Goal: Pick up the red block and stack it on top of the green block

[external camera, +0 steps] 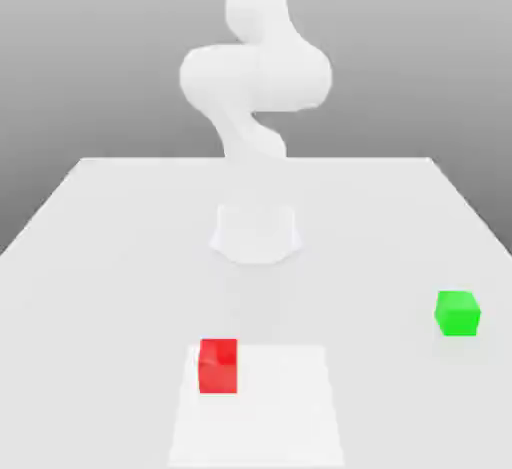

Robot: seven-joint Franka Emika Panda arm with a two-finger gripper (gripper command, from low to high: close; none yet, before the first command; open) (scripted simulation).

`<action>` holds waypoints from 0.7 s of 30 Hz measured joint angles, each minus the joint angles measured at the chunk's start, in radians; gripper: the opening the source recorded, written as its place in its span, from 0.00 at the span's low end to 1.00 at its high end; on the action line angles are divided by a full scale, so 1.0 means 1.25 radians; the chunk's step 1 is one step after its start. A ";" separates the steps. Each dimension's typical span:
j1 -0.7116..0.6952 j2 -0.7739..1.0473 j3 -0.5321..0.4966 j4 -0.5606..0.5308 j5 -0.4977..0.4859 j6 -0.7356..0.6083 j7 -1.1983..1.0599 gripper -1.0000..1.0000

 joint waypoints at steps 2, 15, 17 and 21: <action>0.017 0.050 -0.031 -0.031 0.025 0.029 -0.028 0.50; 0.083 0.370 -0.122 -0.220 0.126 0.207 -0.157 0.50; 0.082 0.415 -0.123 -0.249 0.123 0.236 -0.164 0.50; 0.073 0.495 -0.123 -0.309 0.083 0.296 -0.152 0.50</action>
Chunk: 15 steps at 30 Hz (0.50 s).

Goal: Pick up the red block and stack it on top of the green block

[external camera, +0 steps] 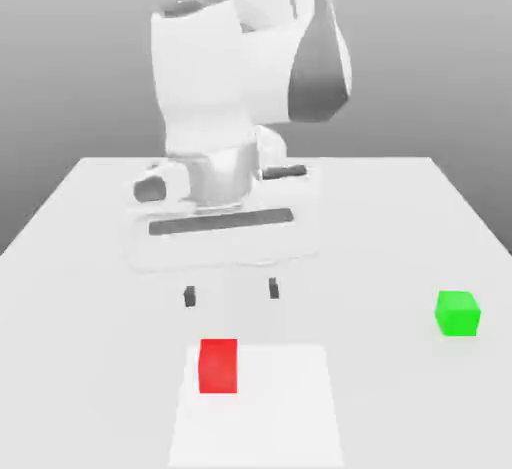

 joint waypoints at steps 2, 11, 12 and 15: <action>-0.013 0.034 -0.001 -0.030 -0.044 0.031 0.023 0.50; -0.038 0.131 0.008 -0.046 -0.094 0.116 0.043 0.50; -0.038 0.142 0.010 -0.044 -0.087 0.126 0.037 0.50; -0.044 0.177 0.022 -0.039 -0.061 0.155 0.018 0.50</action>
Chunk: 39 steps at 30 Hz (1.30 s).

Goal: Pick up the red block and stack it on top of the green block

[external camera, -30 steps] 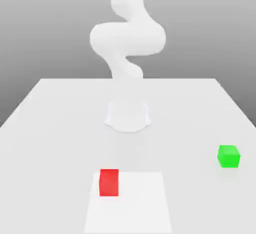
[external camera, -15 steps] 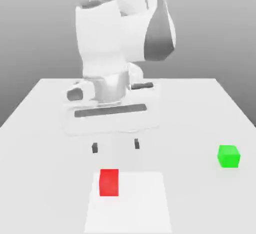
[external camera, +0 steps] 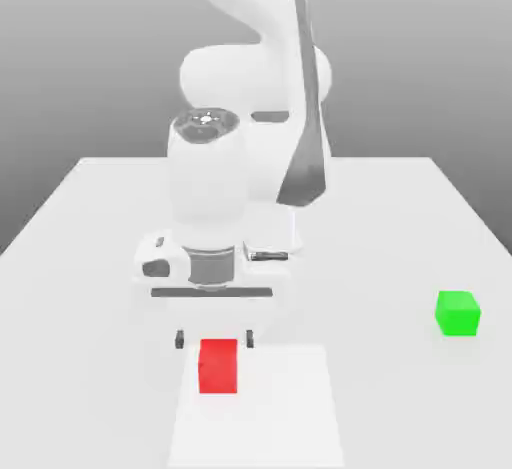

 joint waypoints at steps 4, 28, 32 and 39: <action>-0.017 0.052 0.027 0.004 0.042 0.043 -0.030 0.50; -0.019 -0.055 0.008 -0.010 -0.042 -0.046 0.032 0.00; -0.020 -0.092 0.006 -0.023 -0.058 -0.077 0.046 0.00; 0.103 -0.114 0.076 -0.016 -0.047 -0.111 0.146 0.00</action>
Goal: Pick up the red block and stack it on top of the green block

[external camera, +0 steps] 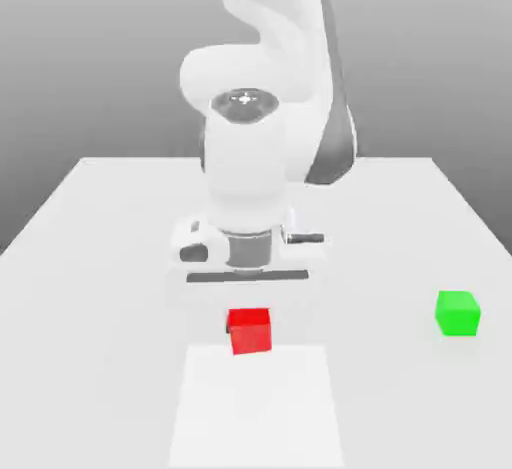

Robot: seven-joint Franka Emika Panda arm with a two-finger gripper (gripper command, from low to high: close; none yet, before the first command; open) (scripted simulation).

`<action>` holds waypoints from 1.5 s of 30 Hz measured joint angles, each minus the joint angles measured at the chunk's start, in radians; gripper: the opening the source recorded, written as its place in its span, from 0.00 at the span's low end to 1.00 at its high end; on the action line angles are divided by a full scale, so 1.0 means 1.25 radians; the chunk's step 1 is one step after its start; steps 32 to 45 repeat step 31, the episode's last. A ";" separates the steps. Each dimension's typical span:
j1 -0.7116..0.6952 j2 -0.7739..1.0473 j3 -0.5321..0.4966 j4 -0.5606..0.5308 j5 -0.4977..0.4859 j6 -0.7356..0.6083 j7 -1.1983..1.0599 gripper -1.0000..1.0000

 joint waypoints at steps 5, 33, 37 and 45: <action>0.106 -0.010 0.051 0.012 0.010 -0.021 0.092 0.00; 0.423 0.130 0.218 0.059 -0.079 0.070 0.490 1.00; 0.423 0.130 0.218 0.059 -0.079 0.070 0.490 1.00; 0.423 0.130 0.218 0.059 -0.079 0.070 0.490 1.00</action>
